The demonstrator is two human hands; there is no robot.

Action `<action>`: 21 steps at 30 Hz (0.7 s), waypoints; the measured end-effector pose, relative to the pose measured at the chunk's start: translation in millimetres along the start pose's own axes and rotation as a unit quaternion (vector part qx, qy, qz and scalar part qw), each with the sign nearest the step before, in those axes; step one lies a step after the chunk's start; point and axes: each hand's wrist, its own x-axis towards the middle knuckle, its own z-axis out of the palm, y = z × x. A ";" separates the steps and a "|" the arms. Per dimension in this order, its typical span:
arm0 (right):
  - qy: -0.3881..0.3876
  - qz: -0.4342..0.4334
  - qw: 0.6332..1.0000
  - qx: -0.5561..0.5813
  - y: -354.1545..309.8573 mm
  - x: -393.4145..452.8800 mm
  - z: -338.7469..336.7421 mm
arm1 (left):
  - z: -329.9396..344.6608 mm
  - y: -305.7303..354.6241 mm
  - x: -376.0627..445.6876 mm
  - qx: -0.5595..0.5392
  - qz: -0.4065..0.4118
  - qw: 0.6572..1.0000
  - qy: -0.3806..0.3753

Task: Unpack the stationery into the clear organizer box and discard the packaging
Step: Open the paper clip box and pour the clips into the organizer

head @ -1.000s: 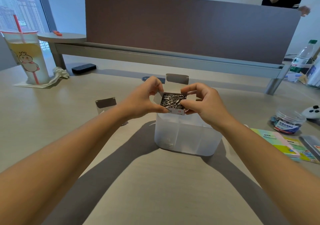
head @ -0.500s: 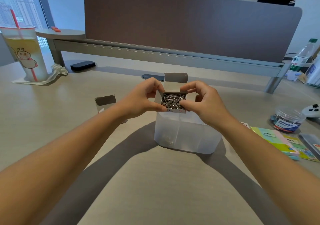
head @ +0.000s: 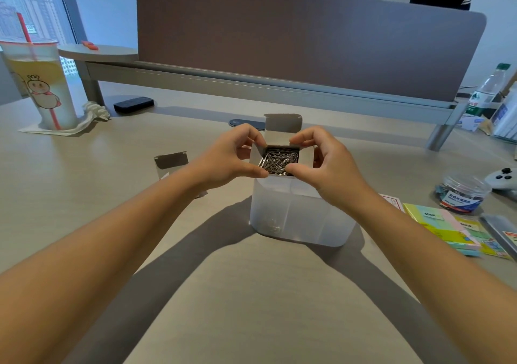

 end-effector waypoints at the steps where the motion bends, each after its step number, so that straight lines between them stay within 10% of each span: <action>1: 0.002 -0.002 1.000 0.001 -0.1 -0.6 0.0 | 0.3 0.0 -0.3 -0.006 -0.003 1.000 -0.002; 21: 0.001 -0.038 0.999 -0.001 -3.6 -5.4 0.0 | 1.6 4.8 -5.1 -0.023 0.007 1.000 -0.007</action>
